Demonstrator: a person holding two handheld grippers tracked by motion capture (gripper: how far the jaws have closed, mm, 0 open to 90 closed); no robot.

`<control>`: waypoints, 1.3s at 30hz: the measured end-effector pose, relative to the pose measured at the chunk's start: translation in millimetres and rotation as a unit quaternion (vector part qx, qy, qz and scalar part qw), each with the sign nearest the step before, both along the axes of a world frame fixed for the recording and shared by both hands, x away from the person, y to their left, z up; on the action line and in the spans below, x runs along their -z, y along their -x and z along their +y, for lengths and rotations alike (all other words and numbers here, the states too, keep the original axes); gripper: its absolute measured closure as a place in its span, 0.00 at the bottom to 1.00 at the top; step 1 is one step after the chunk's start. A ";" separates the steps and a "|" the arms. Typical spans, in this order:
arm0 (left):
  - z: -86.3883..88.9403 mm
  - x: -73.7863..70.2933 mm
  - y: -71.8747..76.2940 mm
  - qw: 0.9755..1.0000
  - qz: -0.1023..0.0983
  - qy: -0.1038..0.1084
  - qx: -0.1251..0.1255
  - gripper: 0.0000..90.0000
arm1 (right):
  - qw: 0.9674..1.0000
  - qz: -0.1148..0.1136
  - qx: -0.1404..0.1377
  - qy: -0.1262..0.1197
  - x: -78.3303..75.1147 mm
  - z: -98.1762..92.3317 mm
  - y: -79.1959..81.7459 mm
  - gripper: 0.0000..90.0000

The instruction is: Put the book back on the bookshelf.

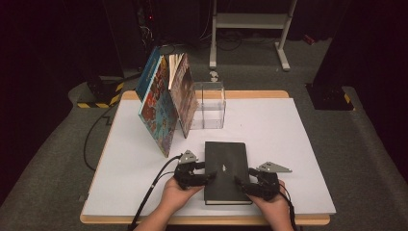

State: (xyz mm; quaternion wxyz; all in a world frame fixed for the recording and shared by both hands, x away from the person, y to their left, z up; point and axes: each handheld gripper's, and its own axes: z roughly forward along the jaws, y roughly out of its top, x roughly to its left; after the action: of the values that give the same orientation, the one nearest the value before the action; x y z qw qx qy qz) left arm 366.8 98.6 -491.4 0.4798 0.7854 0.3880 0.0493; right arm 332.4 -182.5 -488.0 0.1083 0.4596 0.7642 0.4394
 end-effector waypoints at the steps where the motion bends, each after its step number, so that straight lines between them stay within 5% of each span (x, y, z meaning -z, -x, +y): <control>1: -0.3 -0.3 -2.8 1.000 0.001 0.000 0.002 0.41 | 1.000 -0.001 0.001 0.000 0.2 -0.6 -1.0 0.30; 20: 2.6 -10.0 1.5 0.999 -0.042 0.014 -0.015 0.39 | 1.000 -0.008 0.005 -0.005 -2.4 -9.3 1.1 0.35; 26: -0.5 -11.6 -6.7 0.999 -0.028 0.008 -0.015 0.39 | 1.000 -0.009 0.003 -0.006 -1.6 -8.7 0.8 0.35; 29: 1.3 -3.9 -10.6 0.999 -0.006 0.005 -0.035 0.35 | 1.000 -0.008 0.002 -0.006 -1.7 -8.0 1.4 0.35; 33: -1.6 4.9 -11.6 0.999 0.015 0.010 -0.028 0.32 | 1.000 -0.005 0.004 -0.005 -1.4 -8.8 1.7 0.36; 36: -6.3 0.7 -6.5 0.999 -0.012 -0.005 -0.030 0.33 | 1.000 -0.005 0.002 -0.005 -1.0 -8.6 1.5 0.36; 39: -5.5 -4.3 -5.7 0.999 -0.017 -0.002 -0.030 0.33 | 1.000 -0.007 0.000 -0.007 -1.2 -8.1 1.8 0.36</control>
State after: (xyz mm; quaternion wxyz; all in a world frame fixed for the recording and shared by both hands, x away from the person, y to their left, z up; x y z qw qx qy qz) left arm 372.5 93.1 -487.1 0.4834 0.7732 0.4030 0.0778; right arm 330.6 -190.7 -486.8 0.1106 0.4576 0.7603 0.4475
